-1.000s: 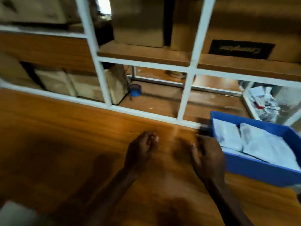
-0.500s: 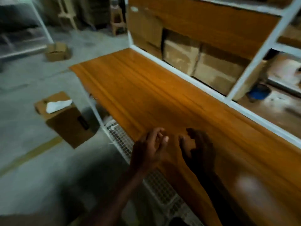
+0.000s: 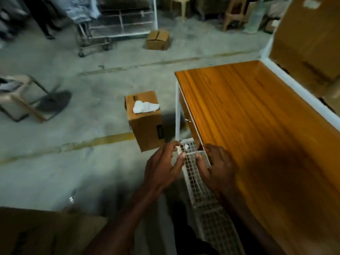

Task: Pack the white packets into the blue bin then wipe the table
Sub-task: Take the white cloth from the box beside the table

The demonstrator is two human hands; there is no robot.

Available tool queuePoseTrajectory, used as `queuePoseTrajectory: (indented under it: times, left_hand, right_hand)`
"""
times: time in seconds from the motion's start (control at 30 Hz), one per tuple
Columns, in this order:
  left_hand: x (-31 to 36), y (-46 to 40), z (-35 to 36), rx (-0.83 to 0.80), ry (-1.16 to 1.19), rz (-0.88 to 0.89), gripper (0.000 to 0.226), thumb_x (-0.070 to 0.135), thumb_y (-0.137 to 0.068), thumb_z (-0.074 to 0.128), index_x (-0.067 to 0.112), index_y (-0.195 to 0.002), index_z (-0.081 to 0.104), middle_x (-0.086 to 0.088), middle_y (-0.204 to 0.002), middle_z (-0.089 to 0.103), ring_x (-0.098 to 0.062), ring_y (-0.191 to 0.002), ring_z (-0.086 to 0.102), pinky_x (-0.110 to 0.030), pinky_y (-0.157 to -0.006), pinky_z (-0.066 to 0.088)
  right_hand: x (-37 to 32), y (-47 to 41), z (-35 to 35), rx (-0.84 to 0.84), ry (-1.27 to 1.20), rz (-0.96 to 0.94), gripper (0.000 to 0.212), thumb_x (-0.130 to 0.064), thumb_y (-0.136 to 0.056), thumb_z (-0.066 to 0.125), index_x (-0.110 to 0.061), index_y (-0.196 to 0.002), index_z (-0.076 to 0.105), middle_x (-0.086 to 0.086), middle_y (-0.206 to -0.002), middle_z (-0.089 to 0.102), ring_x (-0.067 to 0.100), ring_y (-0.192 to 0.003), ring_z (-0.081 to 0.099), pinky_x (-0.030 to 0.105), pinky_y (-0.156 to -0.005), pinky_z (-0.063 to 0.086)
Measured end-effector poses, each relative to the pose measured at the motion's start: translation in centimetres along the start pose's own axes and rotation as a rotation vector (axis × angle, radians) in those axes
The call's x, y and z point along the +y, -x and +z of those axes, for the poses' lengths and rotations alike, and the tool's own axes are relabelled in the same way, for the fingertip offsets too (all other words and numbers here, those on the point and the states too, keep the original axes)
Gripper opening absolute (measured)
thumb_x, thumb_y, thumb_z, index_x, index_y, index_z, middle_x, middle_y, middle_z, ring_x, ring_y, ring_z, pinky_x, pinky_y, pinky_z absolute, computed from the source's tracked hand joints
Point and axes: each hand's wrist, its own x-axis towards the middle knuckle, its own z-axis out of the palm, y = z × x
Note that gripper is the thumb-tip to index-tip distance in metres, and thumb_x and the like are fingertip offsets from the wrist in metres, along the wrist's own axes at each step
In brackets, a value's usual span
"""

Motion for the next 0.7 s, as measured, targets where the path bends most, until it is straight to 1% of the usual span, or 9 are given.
queuePoseTrajectory:
  times: [0.07,0.17,0.27,0.37,0.43,0.5,0.6,0.67,0.7]
  left_hand:
    - [-2.1,-4.0,-0.5,-0.008,-0.018,-0.057,0.036,0.053,-0.096,0.047,0.040,-0.129,0.041,0.013,-0.127,0.058,-0.005,-0.105,0.058,-0.024,-0.082,0.048]
    - [-5.1,-10.3,-2.4,0.021,-0.072,-0.098,0.041,0.053,-0.096,0.047,0.033,-0.132,0.044,0.006,-0.130,0.058,-0.012,-0.109,0.061,-0.034,-0.084,0.054]
    - [-8.1,-15.7,-4.1,0.069,-0.125,-0.118,0.040,0.052,-0.096,0.047,0.030,-0.130,0.046,0.005,-0.127,0.059,-0.015,-0.105,0.062,-0.030,-0.079,0.052]
    - [-12.6,-21.1,-5.1,0.082,-0.137,-0.151,0.040,0.053,-0.096,0.046,0.031,-0.129,0.045,0.006,-0.128,0.059,-0.016,-0.107,0.062,-0.034,-0.078,0.055]
    - [-16.0,-24.6,-5.3,0.067,-0.139,-0.180,0.041,0.054,-0.096,0.044,0.032,-0.131,0.044,0.005,-0.130,0.058,-0.017,-0.109,0.062,-0.038,-0.079,0.057]
    - [-19.8,-28.6,-5.5,0.055,-0.138,-0.207,0.043,0.055,-0.096,0.043,0.032,-0.132,0.043,0.005,-0.132,0.056,-0.017,-0.110,0.061,-0.040,-0.079,0.057]
    - [-26.2,-34.6,-5.3,0.028,-0.139,-0.235,0.043,0.054,-0.096,0.044,0.032,-0.133,0.043,0.005,-0.134,0.055,-0.018,-0.112,0.060,-0.040,-0.080,0.056]
    - [-30.7,-38.8,-4.8,-0.013,-0.131,-0.260,0.044,0.054,-0.096,0.045,0.032,-0.133,0.043,0.006,-0.134,0.054,-0.017,-0.114,0.058,-0.039,-0.082,0.055]
    - [-32.9,-40.9,-4.6,-0.023,-0.119,-0.272,0.044,0.054,-0.096,0.044,0.031,-0.133,0.043,0.006,-0.135,0.054,-0.017,-0.115,0.057,-0.039,-0.083,0.054]
  right_hand:
    - [-0.8,-4.1,3.8,-0.061,-0.009,0.020,0.040,-0.048,-0.094,0.053,-0.017,-0.112,0.069,0.005,-0.103,0.069,0.024,-0.090,0.063,0.035,-0.077,0.051]
    - [-1.7,-9.6,9.6,-0.194,-0.014,0.029,0.042,-0.052,-0.092,0.053,-0.020,-0.114,0.068,0.002,-0.105,0.069,0.020,-0.094,0.063,0.034,-0.079,0.051]
    - [-2.5,-14.7,14.7,-0.301,-0.109,0.014,0.046,-0.053,-0.092,0.052,-0.020,-0.122,0.066,0.001,-0.114,0.069,0.018,-0.102,0.064,0.033,-0.080,0.053]
    - [-3.5,-19.9,20.9,-0.370,-0.140,-0.010,0.050,-0.055,-0.093,0.048,-0.019,-0.123,0.065,0.003,-0.117,0.068,0.020,-0.102,0.065,0.026,-0.079,0.046]
    - [-3.7,-22.8,25.3,-0.395,-0.102,-0.064,0.047,-0.052,-0.094,0.049,-0.017,-0.122,0.065,0.005,-0.116,0.068,0.023,-0.102,0.067,0.025,-0.079,0.044]
    - [-3.4,-26.1,30.8,-0.463,-0.071,-0.100,0.041,-0.043,-0.094,0.058,-0.016,-0.125,0.062,0.007,-0.121,0.067,0.027,-0.107,0.067,0.029,-0.084,0.047]
    - [-2.0,-30.1,40.7,-0.611,0.012,-0.150,0.044,-0.037,-0.092,0.066,-0.015,-0.129,0.060,0.011,-0.129,0.064,0.032,-0.116,0.063,0.042,-0.093,0.052]
    - [-0.7,-32.1,47.9,-0.702,0.077,-0.174,0.044,-0.040,-0.094,0.059,-0.015,-0.129,0.060,0.012,-0.130,0.064,0.034,-0.116,0.062,0.047,-0.092,0.055]
    - [-0.1,-33.1,51.2,-0.752,0.096,-0.195,0.045,-0.043,-0.097,0.051,-0.015,-0.131,0.059,0.012,-0.132,0.063,0.034,-0.118,0.061,0.049,-0.091,0.055]
